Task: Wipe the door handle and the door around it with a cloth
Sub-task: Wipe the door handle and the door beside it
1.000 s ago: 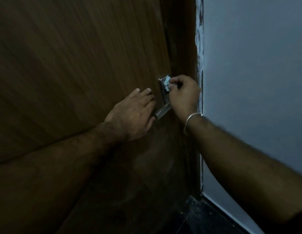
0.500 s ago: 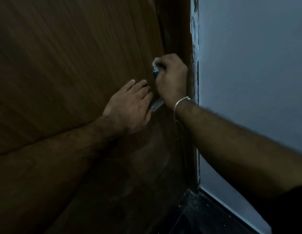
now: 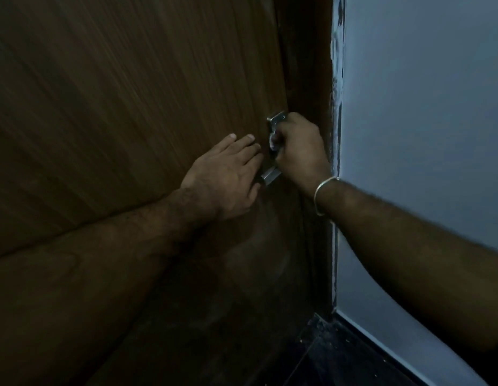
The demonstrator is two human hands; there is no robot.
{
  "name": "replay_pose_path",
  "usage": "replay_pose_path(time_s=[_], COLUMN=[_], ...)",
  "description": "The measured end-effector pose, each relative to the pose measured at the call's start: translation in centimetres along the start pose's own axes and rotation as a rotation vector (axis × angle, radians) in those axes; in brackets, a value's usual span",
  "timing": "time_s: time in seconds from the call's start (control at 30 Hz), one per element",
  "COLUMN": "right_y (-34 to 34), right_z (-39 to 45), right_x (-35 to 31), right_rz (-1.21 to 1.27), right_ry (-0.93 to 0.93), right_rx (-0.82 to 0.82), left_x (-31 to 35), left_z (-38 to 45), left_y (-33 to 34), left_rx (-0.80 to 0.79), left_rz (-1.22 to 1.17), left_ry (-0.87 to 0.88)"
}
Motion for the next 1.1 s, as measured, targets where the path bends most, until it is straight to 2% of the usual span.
replay_pose_path(time_s=[0.13,0.23,0.47,0.63,0.77,0.9,1.03,1.1], right_y=[0.5,0.0,-1.9,-0.6,-1.4,-0.1,-1.6,-0.4], right_z=[1.2,1.6,0.8,-2.2,-2.4,-5.1,-5.1,-6.3], right_x=[-0.2,0.6,1.6,-1.7,1.0,-1.6,2.9,0.3], right_rz=[-0.132,-0.103,-0.099,0.04,0.103,0.215,0.344,0.348], right_ry=[-0.013,0.04,0.043,-0.16,0.05,-0.064,0.318,0.209], right_rx=[-0.37,-0.399,-0.268,-0.263,-0.054,0.011,0.297,0.236], left_x=[0.0,0.1,0.5,0.4,0.4,0.6,0.6,0.7], left_z=[0.1,0.1,-0.1,-0.1,0.0,0.0,0.2,0.2], left_y=[-0.1,0.1,0.3,0.5,0.5,0.1,0.0,0.2], left_rx=[0.015,0.002,0.093,0.06,-0.014,-0.033,-0.072,-0.067], left_rz=[-0.028,-0.056,-0.035,-0.025,-0.02,-0.025,-0.01,0.001], left_ry=[-0.003,-0.031,-0.054,-0.031,-0.042,-0.048,-0.053,-0.055])
Point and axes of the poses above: each hand's wrist, its own z-axis towards the middle knuckle, its own y-axis out of the palm, x = y × z, the point moved 7 cm from there along z, towards the middle knuckle, and after that the axes turned 12 degrees about -y, right-handed, at the moved point
